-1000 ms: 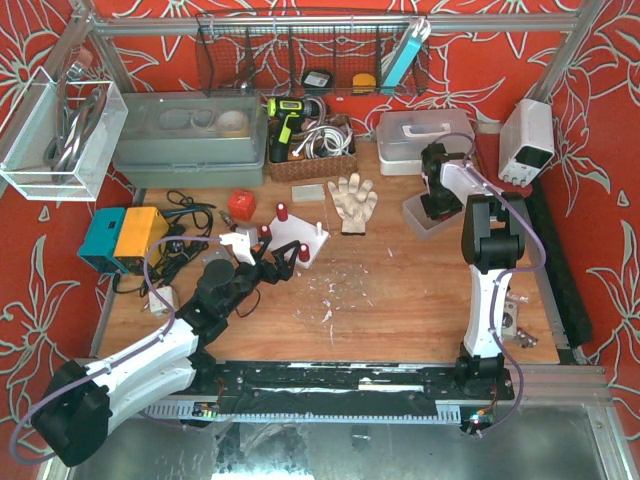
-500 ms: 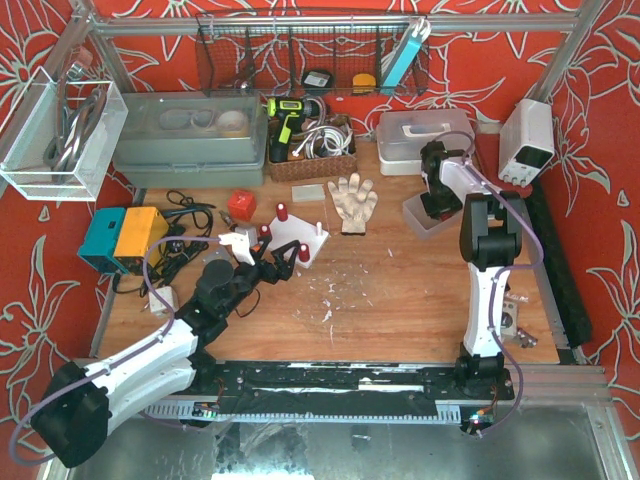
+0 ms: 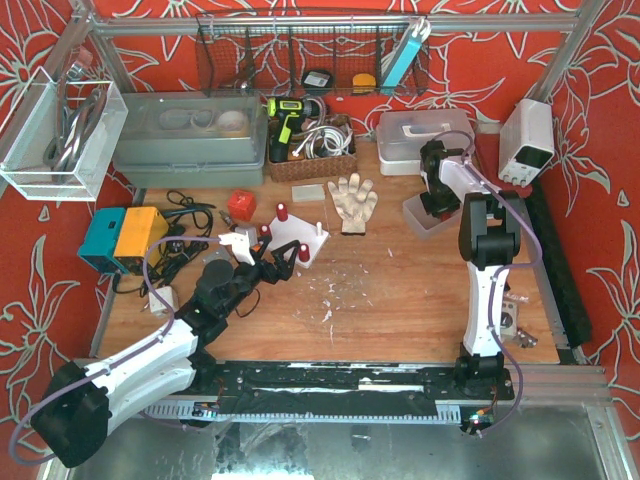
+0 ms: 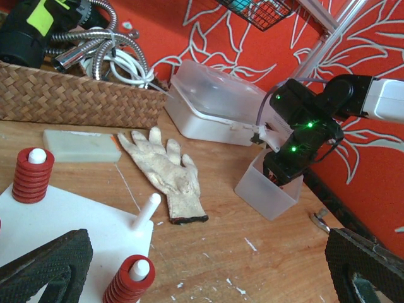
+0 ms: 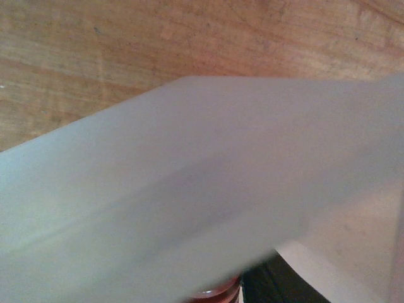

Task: Install the large spring

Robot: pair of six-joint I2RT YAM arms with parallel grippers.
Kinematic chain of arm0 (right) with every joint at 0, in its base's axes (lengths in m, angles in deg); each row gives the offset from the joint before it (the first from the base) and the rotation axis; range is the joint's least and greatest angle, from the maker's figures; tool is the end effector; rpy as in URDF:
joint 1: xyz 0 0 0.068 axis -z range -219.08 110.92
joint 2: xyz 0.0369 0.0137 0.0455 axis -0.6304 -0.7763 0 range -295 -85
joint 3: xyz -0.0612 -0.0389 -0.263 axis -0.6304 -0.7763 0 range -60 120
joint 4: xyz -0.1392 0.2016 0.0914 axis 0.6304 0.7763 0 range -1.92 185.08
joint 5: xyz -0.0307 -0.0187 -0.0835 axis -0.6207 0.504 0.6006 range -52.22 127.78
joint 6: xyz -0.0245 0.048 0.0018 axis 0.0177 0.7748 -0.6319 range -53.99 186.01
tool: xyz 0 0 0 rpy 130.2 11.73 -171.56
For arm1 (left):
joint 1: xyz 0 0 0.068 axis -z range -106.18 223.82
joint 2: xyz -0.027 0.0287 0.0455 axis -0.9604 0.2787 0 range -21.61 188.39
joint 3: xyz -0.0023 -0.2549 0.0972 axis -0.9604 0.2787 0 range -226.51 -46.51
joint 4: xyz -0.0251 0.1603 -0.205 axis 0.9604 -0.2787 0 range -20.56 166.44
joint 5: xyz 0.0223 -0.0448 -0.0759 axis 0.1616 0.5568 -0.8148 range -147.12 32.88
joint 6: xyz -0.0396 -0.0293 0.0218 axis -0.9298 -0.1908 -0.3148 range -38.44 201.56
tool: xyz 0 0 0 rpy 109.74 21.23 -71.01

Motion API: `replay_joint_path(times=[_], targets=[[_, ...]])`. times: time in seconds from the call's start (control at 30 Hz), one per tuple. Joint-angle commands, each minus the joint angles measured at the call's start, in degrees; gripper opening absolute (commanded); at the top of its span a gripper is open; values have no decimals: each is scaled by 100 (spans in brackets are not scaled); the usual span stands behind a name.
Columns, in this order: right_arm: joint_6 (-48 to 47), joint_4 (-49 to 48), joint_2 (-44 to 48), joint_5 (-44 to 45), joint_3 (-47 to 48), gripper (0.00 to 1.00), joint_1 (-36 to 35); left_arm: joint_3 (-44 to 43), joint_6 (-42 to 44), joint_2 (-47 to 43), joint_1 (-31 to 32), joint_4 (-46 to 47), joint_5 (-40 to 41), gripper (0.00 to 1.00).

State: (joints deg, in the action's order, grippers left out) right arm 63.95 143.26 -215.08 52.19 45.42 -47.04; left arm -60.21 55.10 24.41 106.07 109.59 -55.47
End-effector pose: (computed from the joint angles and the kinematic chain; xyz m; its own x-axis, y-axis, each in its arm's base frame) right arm 0.4537 0.0545 0.1610 -0.9709 -0.1709 -0.1676 -0.1256 0.9598 -0.2512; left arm 0.1573 -0.0980 0.2247 -0.2159 -0.3905 -0.8949 0.4613 0.7670 -0.4459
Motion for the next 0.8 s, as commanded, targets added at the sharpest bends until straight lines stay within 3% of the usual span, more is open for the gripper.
replay_joint_path(times=[0.0,0.47,0.77], targets=[[7,26,15,-245,-110,14,15,60,9,-4,9,201,88,100],[94,-708,1961,-399,-912,0,-374,-142,-21,91,10,-237,435,100],[70,-1788,3516,-711,-2014,0,-1279,-152,98,147,10,-135,122,99]])
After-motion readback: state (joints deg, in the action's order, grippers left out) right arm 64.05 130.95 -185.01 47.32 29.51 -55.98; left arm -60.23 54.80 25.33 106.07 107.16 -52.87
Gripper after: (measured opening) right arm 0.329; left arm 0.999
